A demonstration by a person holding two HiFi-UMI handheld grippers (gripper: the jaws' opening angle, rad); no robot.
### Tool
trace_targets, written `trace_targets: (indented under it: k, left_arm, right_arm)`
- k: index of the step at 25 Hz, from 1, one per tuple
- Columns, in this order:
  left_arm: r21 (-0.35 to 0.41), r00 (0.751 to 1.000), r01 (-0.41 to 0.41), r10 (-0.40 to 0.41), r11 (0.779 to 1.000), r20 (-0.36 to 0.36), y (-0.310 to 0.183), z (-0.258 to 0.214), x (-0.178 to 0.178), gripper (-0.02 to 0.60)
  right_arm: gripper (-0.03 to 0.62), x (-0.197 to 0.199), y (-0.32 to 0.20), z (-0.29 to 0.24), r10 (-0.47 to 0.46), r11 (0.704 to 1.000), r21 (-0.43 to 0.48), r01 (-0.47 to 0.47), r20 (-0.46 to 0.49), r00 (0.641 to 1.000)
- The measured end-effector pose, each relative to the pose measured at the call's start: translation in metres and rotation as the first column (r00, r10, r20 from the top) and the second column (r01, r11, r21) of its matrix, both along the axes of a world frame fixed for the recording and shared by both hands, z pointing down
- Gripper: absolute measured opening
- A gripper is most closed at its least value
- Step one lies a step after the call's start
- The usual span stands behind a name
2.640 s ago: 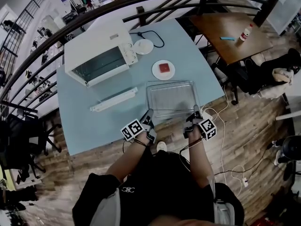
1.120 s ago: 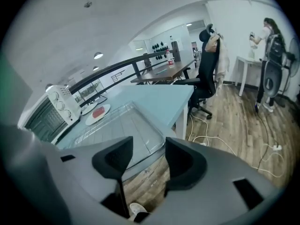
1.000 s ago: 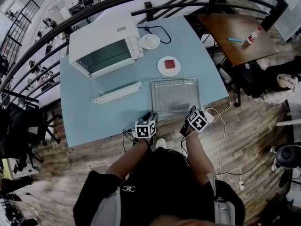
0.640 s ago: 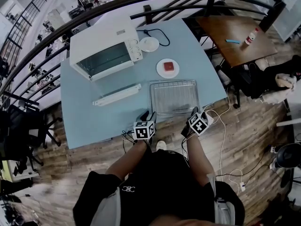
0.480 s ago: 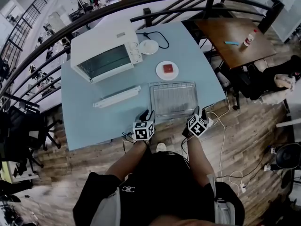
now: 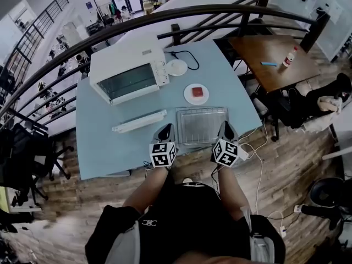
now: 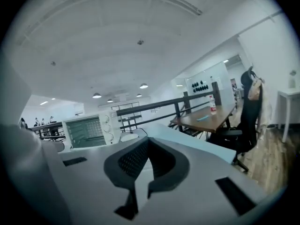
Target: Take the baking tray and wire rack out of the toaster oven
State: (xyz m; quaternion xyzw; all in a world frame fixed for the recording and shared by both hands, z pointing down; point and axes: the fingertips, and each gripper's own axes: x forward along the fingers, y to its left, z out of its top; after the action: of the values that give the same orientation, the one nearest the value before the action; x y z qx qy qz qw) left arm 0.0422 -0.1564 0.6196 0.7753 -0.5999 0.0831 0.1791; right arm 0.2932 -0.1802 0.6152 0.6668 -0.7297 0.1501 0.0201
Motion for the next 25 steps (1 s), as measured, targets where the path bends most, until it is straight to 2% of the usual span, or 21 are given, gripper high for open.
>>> trace_targets:
  k: [3,8,16,20,25]
  left_arm:
    - [0.046,1.000,0.021,-0.020,0.999,-0.020,0.001,-0.024,-0.009,0.015]
    - [0.113,0.998,0.059,-0.060,0.992,0.003,0.005,-0.064,-0.034,0.015]
    - [0.171,0.987,0.151,-0.157,0.974,0.022,0.021,-0.107,-0.089,0.015]
    - [0.181,0.973,0.225,-0.232,0.957,0.015,0.031,-0.119,-0.129,0.015]
    - [0.195,0.951,0.301,-0.310,0.933,0.015,0.042,-0.130,-0.174,0.015]
  right_arm:
    - [0.001,-0.024,-0.005,-0.032,-0.075,0.995,0.065,0.076,-0.026,0.997]
    - [0.000,-0.072,-0.009,-0.089,-0.179,0.965,0.181,0.188,-0.065,0.982]
    - [0.000,-0.167,-0.015,-0.132,-0.374,0.887,0.273,0.372,-0.046,0.926]
    - [0.000,-0.215,-0.015,-0.146,-0.459,0.841,0.302,0.450,-0.044,0.887]
    - [0.002,-0.264,-0.017,-0.156,-0.530,0.796,0.319,0.514,-0.041,0.847]
